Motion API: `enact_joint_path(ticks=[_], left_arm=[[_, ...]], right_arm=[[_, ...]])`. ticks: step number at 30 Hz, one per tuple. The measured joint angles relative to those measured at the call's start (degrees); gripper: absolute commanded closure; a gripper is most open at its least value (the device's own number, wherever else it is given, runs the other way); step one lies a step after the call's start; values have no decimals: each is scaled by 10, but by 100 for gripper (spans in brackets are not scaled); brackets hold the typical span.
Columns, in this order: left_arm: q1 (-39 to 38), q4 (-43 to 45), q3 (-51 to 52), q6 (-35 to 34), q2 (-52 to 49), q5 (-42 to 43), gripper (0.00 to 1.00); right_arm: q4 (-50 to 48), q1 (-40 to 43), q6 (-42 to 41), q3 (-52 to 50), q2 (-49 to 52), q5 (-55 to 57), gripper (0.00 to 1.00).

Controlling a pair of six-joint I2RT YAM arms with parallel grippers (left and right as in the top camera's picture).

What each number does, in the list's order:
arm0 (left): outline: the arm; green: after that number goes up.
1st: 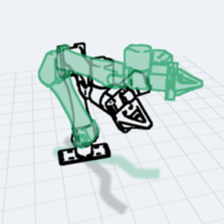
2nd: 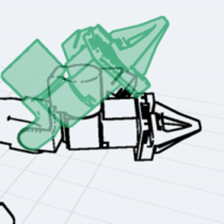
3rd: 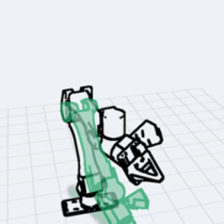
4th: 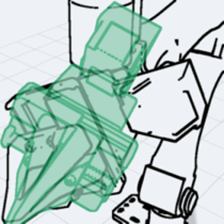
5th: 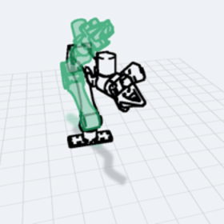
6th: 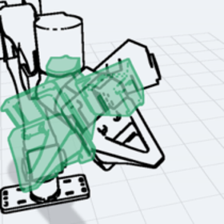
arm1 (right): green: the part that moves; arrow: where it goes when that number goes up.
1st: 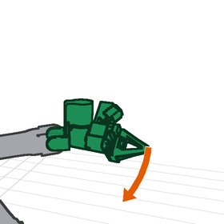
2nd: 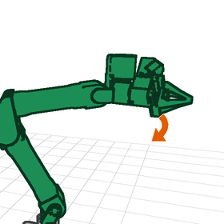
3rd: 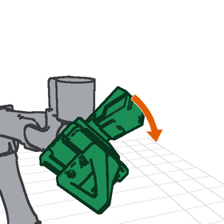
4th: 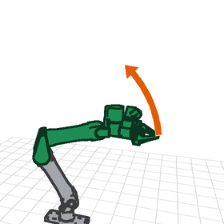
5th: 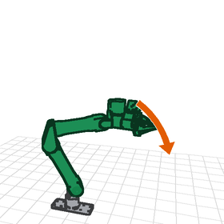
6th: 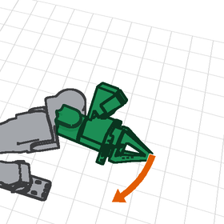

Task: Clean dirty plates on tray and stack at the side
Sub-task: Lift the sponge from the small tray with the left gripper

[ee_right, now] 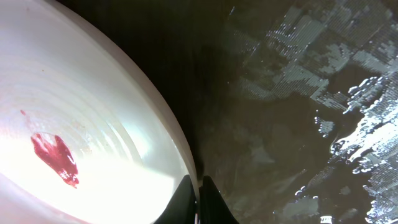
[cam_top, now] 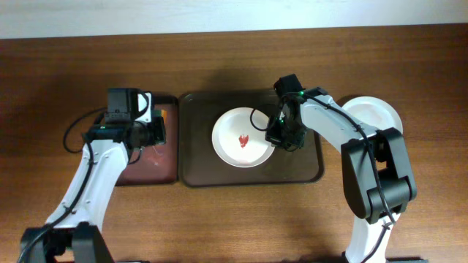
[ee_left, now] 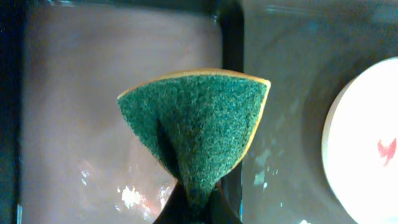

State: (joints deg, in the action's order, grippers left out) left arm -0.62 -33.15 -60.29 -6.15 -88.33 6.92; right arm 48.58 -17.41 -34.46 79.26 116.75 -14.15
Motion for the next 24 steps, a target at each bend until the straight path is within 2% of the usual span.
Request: enact_joint_path(ticks=[11,24], left_arm=[[4,51,0,8,186,2,100],[4,64,0,8,259,2,100]], right_arm=[[1,0,0,0,0,0,96],[1,0,0,0,0,0,96]])
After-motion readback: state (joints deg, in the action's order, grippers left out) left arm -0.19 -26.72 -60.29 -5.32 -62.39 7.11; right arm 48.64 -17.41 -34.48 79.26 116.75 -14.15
